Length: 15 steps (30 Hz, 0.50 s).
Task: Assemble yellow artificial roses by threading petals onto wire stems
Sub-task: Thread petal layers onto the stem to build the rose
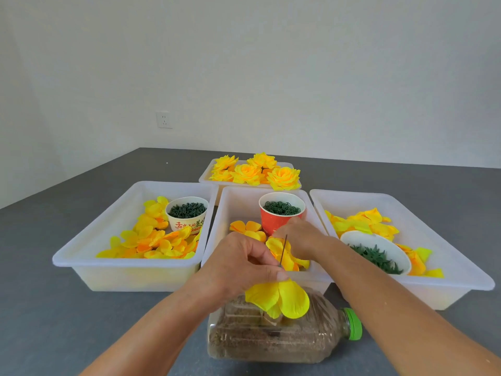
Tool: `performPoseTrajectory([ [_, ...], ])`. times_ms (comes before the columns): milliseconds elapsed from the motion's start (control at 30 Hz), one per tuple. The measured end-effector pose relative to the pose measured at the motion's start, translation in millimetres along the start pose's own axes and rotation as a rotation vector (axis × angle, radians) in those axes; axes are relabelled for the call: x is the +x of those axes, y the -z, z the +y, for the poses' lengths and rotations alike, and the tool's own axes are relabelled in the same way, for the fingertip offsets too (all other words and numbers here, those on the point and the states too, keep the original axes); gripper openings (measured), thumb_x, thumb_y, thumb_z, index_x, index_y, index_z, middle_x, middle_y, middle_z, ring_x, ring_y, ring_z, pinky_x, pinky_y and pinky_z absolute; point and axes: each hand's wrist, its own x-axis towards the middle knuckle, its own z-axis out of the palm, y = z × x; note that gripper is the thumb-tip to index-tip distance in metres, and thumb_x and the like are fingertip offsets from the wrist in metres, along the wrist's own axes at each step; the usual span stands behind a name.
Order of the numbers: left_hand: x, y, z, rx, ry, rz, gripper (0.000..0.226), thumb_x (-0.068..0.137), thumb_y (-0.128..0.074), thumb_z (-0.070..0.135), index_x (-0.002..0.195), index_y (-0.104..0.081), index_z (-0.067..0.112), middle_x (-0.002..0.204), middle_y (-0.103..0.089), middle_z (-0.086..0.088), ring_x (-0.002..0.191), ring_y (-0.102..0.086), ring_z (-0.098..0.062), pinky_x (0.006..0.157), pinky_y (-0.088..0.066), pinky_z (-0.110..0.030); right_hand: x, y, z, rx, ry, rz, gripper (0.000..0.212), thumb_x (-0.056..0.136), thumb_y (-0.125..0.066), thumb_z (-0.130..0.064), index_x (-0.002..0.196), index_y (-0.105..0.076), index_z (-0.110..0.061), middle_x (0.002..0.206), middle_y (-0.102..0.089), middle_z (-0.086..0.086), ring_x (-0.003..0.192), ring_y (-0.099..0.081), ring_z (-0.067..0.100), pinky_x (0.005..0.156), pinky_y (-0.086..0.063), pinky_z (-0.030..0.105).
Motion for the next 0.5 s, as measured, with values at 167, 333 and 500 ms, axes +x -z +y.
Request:
performPoseTrajectory([
  [167, 0, 0, -1, -0.022, -0.008, -0.013, 0.016, 0.070, -0.079, 0.006, 0.061, -0.069, 0.017, 0.071, -0.067, -0.008, 0.064, -0.056, -0.009, 0.060, -0.046, -0.019, 3, -6, 4, -0.111, -0.098, 0.016, 0.031, 0.089, -0.047, -0.003, 0.117, -0.057, -0.010, 0.119, -0.060, 0.011, 0.110, -0.055, 0.029, 0.083, -0.044, 0.033],
  [333, 0, 0, -1, -0.018, -0.013, -0.011, 0.017, 0.070, -0.078, 0.007, 0.060, -0.069, 0.017, 0.071, -0.067, -0.008, 0.065, -0.055, -0.011, 0.060, -0.045, -0.020, 1, 2, 6, 0.062, -0.142, 0.093, 0.015, 0.085, -0.054, -0.006, 0.095, -0.066, -0.004, 0.101, -0.066, 0.015, 0.096, -0.060, 0.032, 0.072, -0.042, 0.029],
  [500, -1, -1, -1, -0.016, -0.006, -0.004, 0.016, 0.070, -0.078, 0.007, 0.060, -0.069, 0.016, 0.065, -0.065, -0.002, 0.063, -0.054, -0.008, 0.059, -0.044, -0.018, -7, 3, 6, 0.202, -0.208, 0.176, 0.012, 0.080, -0.068, -0.017, 0.085, -0.066, -0.006, 0.096, -0.066, 0.015, 0.095, -0.059, 0.032, 0.068, -0.038, 0.029],
])
